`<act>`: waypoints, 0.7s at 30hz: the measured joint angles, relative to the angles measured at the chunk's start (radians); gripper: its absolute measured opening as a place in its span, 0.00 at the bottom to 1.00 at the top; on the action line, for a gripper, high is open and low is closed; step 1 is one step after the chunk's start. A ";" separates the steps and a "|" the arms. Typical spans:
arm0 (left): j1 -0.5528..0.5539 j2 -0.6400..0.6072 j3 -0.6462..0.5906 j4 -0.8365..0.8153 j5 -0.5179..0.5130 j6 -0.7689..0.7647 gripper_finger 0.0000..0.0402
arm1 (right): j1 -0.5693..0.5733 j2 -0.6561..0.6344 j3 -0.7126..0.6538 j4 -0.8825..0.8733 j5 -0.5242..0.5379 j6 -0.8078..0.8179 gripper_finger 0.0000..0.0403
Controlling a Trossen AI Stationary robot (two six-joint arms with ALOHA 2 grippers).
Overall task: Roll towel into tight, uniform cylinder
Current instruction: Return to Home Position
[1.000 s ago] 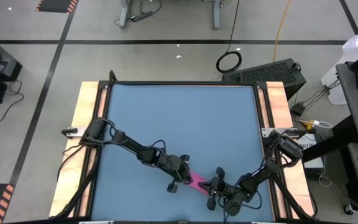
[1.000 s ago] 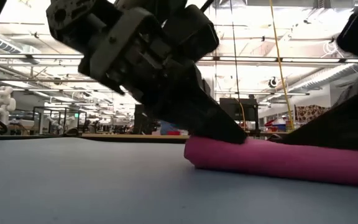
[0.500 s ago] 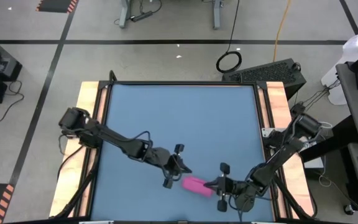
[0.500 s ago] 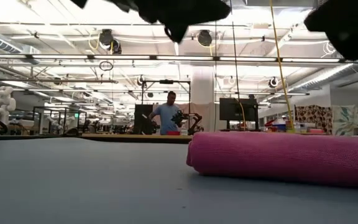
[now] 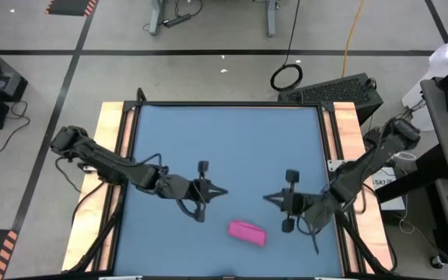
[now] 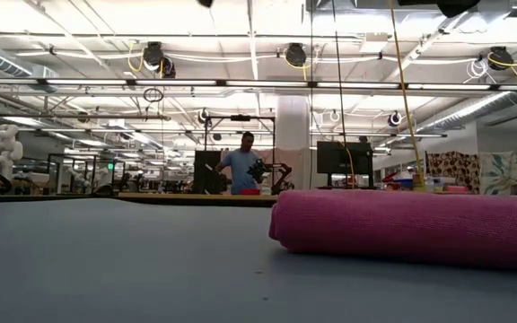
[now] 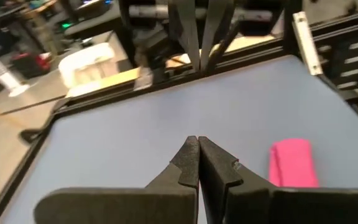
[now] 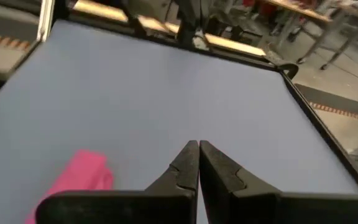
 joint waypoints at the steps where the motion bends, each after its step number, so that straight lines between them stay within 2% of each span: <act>1: 0.000 -0.019 -0.019 0.002 -0.016 -0.011 0.01 | -0.012 -0.034 0.000 -0.036 -0.026 -0.025 0.01; 6: -0.003 -0.116 -0.146 0.026 -0.047 -0.085 0.01 | -0.067 -0.192 -0.001 -0.165 -0.070 -0.081 0.01; 11: -0.010 -0.170 -0.283 0.089 -0.112 -0.118 0.01 | -0.102 -0.315 -0.109 -0.150 -0.079 -0.126 0.01; 17: -0.008 -0.209 -0.429 0.233 -0.148 -0.130 0.01 | -0.171 -0.455 -0.335 0.047 -0.196 -0.159 0.01; 21: 0.006 -0.220 -0.511 0.328 -0.148 -0.130 0.01 | -0.216 -0.517 -0.515 0.295 -0.238 -0.207 0.01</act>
